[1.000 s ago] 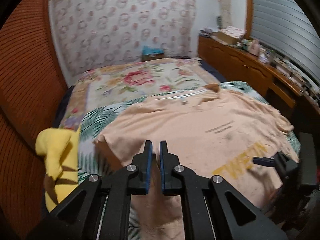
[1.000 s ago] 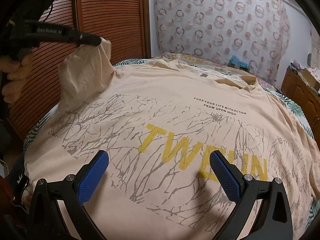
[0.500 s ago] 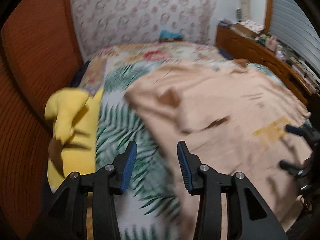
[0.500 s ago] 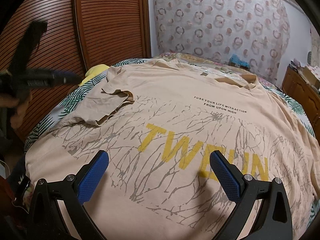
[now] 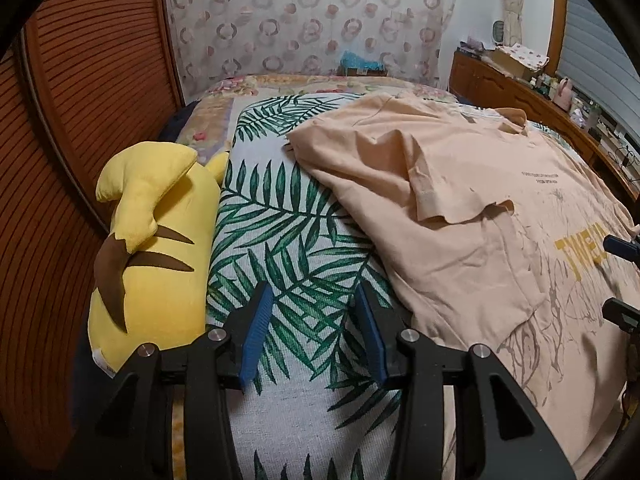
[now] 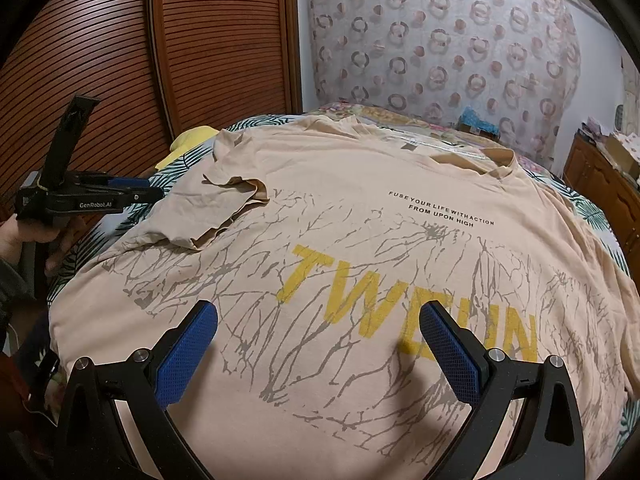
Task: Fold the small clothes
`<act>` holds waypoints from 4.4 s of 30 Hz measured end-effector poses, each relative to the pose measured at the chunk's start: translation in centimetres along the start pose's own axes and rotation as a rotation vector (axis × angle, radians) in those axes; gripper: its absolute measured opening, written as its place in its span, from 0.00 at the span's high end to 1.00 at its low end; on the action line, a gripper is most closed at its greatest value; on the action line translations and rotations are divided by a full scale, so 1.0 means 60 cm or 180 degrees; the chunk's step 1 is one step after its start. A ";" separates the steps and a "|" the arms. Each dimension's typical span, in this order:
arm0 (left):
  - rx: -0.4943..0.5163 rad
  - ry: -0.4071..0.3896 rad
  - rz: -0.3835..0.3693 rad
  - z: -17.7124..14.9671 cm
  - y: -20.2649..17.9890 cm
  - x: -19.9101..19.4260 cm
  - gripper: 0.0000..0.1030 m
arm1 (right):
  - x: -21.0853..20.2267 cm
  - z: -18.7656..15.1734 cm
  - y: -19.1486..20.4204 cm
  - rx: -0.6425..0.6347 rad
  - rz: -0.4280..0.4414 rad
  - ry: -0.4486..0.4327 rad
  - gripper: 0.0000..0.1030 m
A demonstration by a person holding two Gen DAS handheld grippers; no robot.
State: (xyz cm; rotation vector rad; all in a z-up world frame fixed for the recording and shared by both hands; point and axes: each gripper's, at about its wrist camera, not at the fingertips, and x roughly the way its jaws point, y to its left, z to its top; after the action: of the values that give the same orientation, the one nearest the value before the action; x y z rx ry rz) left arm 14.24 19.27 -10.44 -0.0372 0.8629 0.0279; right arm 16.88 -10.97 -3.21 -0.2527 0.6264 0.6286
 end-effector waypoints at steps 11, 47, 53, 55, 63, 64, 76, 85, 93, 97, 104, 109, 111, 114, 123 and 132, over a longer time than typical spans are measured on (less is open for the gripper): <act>0.0059 0.0085 -0.0043 0.003 -0.008 0.015 0.15 | 0.004 0.010 0.002 -0.0116 0.0063 0.0067 0.02; -0.0253 -0.0565 -0.0054 -0.061 -0.022 -0.114 0.15 | 0.221 0.197 0.117 -0.0859 0.0633 0.0385 0.90; -0.0185 -0.0443 -0.0083 -0.069 -0.049 -0.088 0.15 | 0.194 0.207 0.068 -0.0590 0.0412 0.0127 0.97; -0.0148 -0.0415 -0.0071 -0.071 -0.058 -0.084 0.14 | 0.193 0.207 0.042 -0.0395 0.0285 0.0156 0.97; -0.0076 -0.0377 -0.0056 -0.072 -0.074 -0.079 0.14 | 0.190 0.200 -0.025 0.0016 -0.0163 0.0187 0.87; -0.0069 -0.0378 -0.0054 -0.071 -0.076 -0.079 0.14 | 0.186 0.197 -0.024 0.0012 -0.0171 0.0190 0.83; 0.0141 -0.0462 -0.0427 -0.059 -0.131 -0.090 0.24 | 0.070 0.115 -0.053 0.0080 0.0224 0.0028 0.41; 0.0309 -0.0344 -0.0555 -0.041 -0.180 -0.069 0.58 | -0.031 -0.003 -0.115 0.0145 -0.0018 0.0015 0.41; 0.0421 -0.0103 -0.0405 -0.031 -0.195 -0.024 0.71 | -0.120 -0.058 -0.145 0.0243 -0.0302 -0.0170 0.41; 0.0373 -0.0154 -0.0415 -0.030 -0.190 -0.035 0.90 | -0.169 -0.080 -0.174 0.0365 -0.0374 -0.0281 0.41; 0.0457 -0.0229 -0.0444 -0.022 -0.197 -0.072 0.88 | -0.231 -0.114 -0.212 0.0495 -0.0611 -0.0368 0.40; 0.0424 -0.0224 -0.0546 -0.019 -0.207 -0.080 0.70 | -0.249 -0.128 -0.249 0.0655 -0.0747 -0.0323 0.36; 0.0419 -0.0230 -0.0598 -0.016 -0.217 -0.076 0.61 | -0.259 -0.131 -0.263 0.0707 -0.0787 -0.0319 0.34; 0.0454 -0.0220 -0.0700 -0.011 -0.237 -0.068 0.55 | -0.268 -0.137 -0.281 0.0779 -0.0871 -0.0293 0.34; 0.0722 0.0059 -0.0796 -0.008 -0.304 -0.020 0.54 | -0.257 -0.144 -0.306 0.0987 -0.0983 -0.0127 0.34; 0.0918 0.0089 -0.0807 -0.008 -0.335 -0.008 0.27 | -0.233 -0.135 -0.341 0.1279 -0.0793 0.0044 0.34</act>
State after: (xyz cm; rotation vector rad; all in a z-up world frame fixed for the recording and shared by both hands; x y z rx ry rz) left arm 14.38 -0.86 -9.94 0.1237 0.8781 -0.3350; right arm 16.84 -36.87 -0.30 0.0417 0.7070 0.2525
